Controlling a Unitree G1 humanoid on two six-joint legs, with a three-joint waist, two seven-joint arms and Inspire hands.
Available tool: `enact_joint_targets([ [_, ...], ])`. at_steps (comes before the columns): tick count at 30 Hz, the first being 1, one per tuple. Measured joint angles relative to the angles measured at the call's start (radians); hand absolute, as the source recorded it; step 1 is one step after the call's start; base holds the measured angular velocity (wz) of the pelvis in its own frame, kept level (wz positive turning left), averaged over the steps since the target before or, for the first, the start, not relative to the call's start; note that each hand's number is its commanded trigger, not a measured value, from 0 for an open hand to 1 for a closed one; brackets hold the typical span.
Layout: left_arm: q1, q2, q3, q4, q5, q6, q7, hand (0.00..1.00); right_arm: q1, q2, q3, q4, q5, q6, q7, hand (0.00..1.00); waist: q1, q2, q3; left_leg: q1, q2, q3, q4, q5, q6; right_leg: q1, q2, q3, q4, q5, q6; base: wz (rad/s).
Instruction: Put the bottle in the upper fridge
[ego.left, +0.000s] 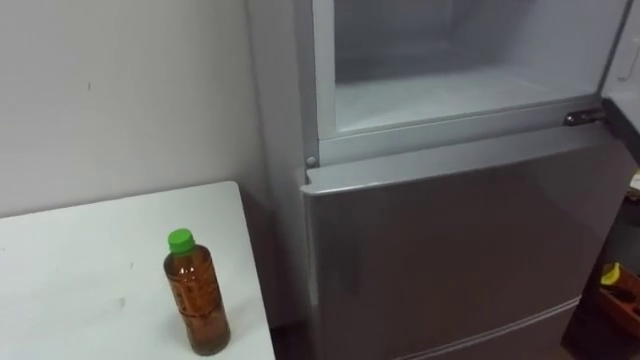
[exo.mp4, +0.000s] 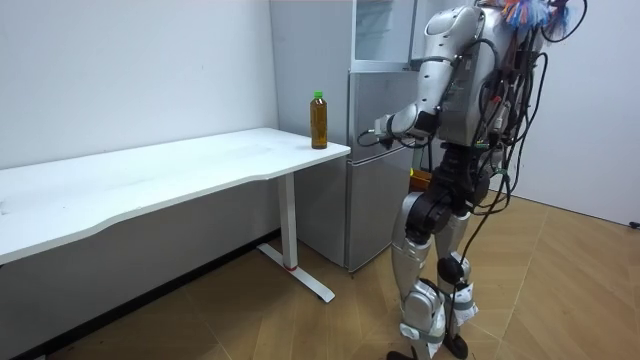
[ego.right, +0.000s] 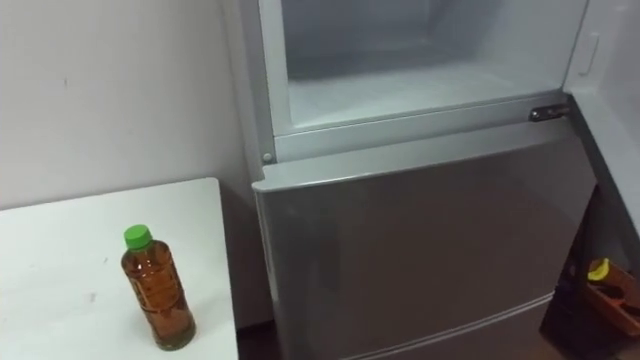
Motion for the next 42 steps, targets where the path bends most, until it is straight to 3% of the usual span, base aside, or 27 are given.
enact_joint_targets([
  [4,0.055,0.005,0.032,0.110,0.078,-0.005,0.039,0.00,0.011,-0.001,-0.001,-0.002,0.004,0.001,0.000,0.00,0.028,-0.007,-0.0025,0.002,-0.001,-0.003,-0.002,0.000,-0.001,0.000,0.000,-0.002,0.012,-0.001,-0.001,0.01],
  [11,0.138,-0.005,0.131,0.413,0.256,-0.068,0.148,0.00,0.044,0.000,-0.012,-0.038,-0.003,-0.007,0.010,0.00,0.059,-0.018,-0.0074,0.002,-0.002,-0.008,-0.002,-0.002,-0.002,0.014,-0.003,-0.021,0.009,-0.003,-0.001,0.05],
  [14,0.171,-0.014,0.178,0.523,0.258,-0.092,0.206,0.00,0.045,0.000,-0.012,-0.038,-0.020,-0.008,0.015,0.00,0.060,-0.018,-0.0076,0.002,-0.002,-0.014,0.000,-0.002,-0.002,0.015,-0.003,-0.027,0.008,-0.003,-0.001,0.06],
  [18,0.177,-0.044,0.262,0.717,0.250,-0.132,0.290,0.00,0.059,0.000,-0.012,-0.037,-0.031,-0.009,0.009,0.00,0.083,-0.020,-0.0098,0.007,-0.005,-0.030,0.000,-0.002,-0.002,0.023,-0.007,-0.044,0.009,-0.007,-0.002,0.10],
  [22,0.185,-0.059,0.325,0.838,0.201,-0.166,0.359,0.00,0.072,0.002,-0.016,-0.037,-0.027,-0.019,-0.013,0.00,0.104,-0.020,-0.0139,0.009,-0.006,-0.040,0.000,-0.002,-0.002,0.032,-0.008,-0.052,0.008,-0.009,-0.001,0.06],
  [26,0.202,-0.082,0.387,0.903,0.145,-0.216,0.444,0.00,0.087,0.009,-0.023,-0.039,-0.030,-0.047,-0.045,0.00,0.108,-0.017,-0.0126,0.019,-0.009,-0.045,-0.002,-0.002,-0.002,0.049,-0.010,-0.061,0.004,-0.011,0.001,0.07],
  [29,0.205,-0.085,0.405,0.935,0.144,-0.231,0.492,0.00,0.095,0.013,-0.024,-0.039,-0.030,-0.058,-0.057,0.00,0.109,-0.016,-0.0117,0.024,-0.011,-0.056,-0.007,-0.002,-0.002,0.058,-0.011,-0.065,0.005,-0.015,0.003,0.07],
  [42,0.210,-0.088,0.412,0.953,0.166,-0.237,0.605,0.00,0.108,0.014,-0.017,-0.038,0.001,-0.074,-0.069,0.00,0.134,-0.015,-0.0138,0.024,-0.019,-0.077,-0.006,-0.002,-0.002,0.069,-0.013,-0.074,-0.007,-0.018,0.006,0.04],
])
